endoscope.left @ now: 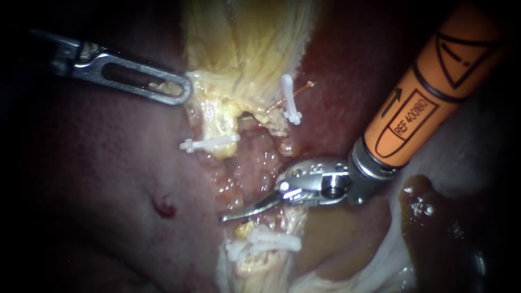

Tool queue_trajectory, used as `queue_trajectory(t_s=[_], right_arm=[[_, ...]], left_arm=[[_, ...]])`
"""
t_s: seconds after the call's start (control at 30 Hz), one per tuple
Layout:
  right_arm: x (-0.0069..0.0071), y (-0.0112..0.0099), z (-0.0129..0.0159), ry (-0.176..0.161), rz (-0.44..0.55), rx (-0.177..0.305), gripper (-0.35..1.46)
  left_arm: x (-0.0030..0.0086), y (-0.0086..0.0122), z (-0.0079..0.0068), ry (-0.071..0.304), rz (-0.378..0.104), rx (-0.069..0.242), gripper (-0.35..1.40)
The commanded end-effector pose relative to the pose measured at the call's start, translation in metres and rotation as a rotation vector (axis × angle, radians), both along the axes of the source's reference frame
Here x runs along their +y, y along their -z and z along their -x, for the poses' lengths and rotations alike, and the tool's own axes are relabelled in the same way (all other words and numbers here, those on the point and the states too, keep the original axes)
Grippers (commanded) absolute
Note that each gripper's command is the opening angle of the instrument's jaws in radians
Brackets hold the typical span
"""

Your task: Go to the cutting position right tube

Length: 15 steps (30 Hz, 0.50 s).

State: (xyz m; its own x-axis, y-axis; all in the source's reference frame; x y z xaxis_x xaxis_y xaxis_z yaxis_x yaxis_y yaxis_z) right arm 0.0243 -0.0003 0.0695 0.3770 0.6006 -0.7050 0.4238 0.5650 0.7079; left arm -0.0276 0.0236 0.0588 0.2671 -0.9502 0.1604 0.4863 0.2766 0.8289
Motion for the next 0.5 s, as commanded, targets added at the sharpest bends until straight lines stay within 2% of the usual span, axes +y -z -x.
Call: queue_trajectory(t_s=[0.03,0.5], right_arm=[[0.0001,0.0002,0.0000,0.000,-0.001,0.000,-0.35],[0.0003,0.0004,0.0003,0.001,-0.012,-0.006,-0.35]], left_arm=[[0.0000,0.0000,0.0000,0.000,0.000,0.000,-0.35],[0.0000,0.0000,0.0000,0.000,0.000,0.000,-0.35]])
